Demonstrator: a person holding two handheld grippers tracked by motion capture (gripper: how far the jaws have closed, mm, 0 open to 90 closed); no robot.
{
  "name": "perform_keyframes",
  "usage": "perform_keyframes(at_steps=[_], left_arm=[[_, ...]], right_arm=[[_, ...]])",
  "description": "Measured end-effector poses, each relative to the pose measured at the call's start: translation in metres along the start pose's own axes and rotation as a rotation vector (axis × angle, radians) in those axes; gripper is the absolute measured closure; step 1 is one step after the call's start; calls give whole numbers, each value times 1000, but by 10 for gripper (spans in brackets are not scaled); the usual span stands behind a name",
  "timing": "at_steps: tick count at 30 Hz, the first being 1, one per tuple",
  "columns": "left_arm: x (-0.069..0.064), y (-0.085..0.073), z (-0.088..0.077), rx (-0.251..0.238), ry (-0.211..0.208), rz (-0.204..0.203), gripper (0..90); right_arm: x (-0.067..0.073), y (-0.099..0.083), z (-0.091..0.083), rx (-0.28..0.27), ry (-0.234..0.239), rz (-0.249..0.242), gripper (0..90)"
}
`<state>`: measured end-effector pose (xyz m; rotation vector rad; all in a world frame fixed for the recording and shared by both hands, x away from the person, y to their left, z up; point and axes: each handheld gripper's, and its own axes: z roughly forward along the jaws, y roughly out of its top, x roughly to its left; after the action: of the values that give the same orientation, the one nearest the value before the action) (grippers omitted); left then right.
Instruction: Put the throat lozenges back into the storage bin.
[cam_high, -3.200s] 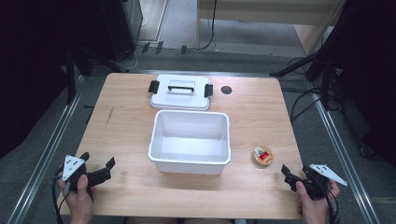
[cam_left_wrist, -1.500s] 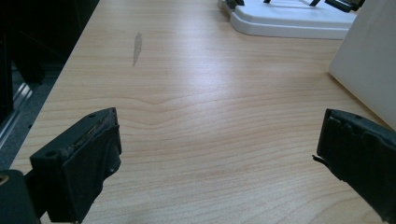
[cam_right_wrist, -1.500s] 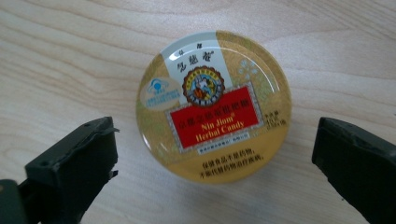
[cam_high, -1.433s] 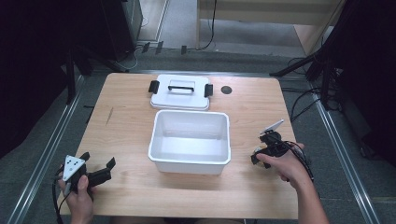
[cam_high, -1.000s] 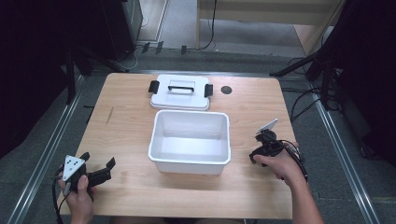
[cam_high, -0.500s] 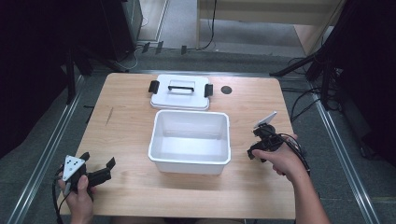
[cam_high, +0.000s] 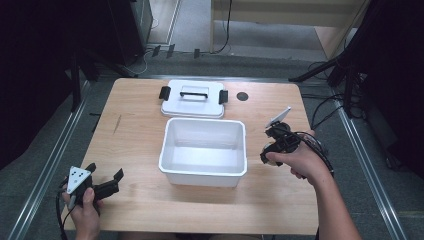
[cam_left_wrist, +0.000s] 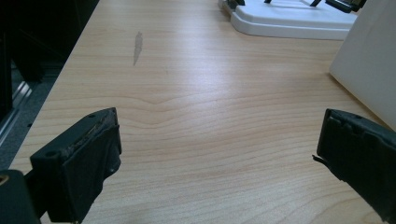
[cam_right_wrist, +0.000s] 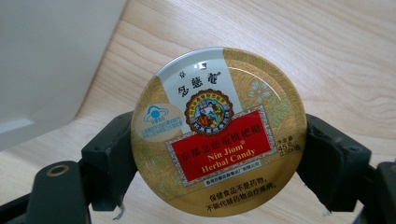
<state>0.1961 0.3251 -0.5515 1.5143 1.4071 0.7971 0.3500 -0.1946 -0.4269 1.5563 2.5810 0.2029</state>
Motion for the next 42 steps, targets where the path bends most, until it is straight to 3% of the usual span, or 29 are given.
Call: perform_keyframes(at_steps=[6, 28, 35, 42], left_arm=[[0, 0, 0, 0, 0, -1, 2], [0, 0, 1, 3, 0, 1, 1], [0, 0, 1, 5, -1, 0, 1], [1, 1, 1, 9, -3, -2, 1]], right_arm=[[10, 10, -18, -22, -5, -48, 206], [40, 38, -62, -57, -1, -147, 206], [54, 46, -70, -63, 18, -182, 206], [75, 55, -68, -71, 44, -256, 206]])
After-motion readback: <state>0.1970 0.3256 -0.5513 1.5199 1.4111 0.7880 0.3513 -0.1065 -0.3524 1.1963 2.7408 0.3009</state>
